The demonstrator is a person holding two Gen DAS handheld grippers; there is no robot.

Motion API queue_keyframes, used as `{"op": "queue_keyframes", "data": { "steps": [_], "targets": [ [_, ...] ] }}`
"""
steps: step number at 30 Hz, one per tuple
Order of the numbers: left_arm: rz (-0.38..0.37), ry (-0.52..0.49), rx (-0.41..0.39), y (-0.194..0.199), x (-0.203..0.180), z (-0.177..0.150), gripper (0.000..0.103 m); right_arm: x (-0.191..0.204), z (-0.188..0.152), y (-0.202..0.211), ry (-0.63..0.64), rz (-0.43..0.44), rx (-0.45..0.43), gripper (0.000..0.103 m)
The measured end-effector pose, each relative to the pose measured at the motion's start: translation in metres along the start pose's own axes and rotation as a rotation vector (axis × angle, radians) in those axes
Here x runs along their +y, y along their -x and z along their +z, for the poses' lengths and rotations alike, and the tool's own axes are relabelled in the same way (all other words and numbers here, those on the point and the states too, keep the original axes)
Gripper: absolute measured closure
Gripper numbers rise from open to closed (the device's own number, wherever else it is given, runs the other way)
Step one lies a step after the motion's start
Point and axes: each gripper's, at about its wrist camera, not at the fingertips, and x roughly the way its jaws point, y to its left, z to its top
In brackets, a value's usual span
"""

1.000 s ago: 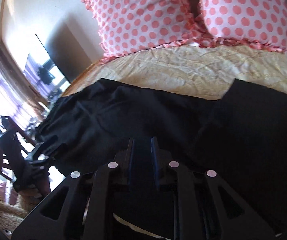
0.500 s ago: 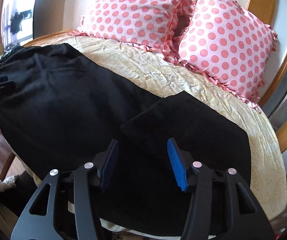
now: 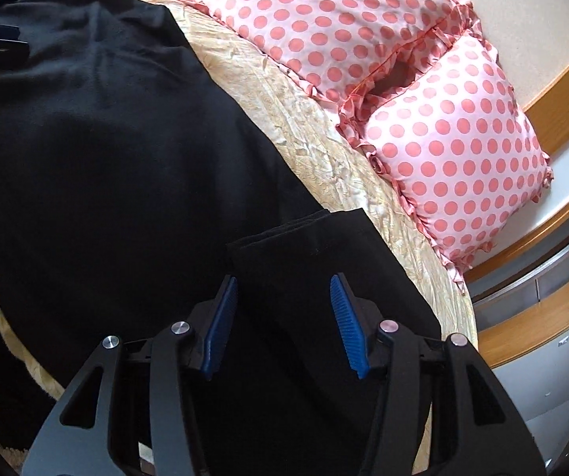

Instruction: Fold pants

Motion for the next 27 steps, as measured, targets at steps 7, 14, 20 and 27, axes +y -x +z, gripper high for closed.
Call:
{"op": "queue_keyframes", "data": {
  "steps": [7,14,20,27],
  "targets": [
    [-0.005,0.004,0.006,-0.005,-0.001,0.003,0.002,-0.026,0.006,-0.023,-0.151,0.037,0.018,0.084],
    [-0.001,0.006,0.005,-0.006,0.000,0.003,0.002,-0.079,-0.005,-0.012,-0.497,0.203,-0.068,0.089],
    [-0.007,0.009,0.002,-0.004,0.001,0.002,0.002,-0.074,-0.006,-0.016,-0.445,0.231,-0.029,0.088],
    [-0.010,0.005,0.004,-0.003,0.002,0.000,0.002,-0.046,-0.009,-0.013,-0.363,0.266,0.007,0.081]
  ]
}}
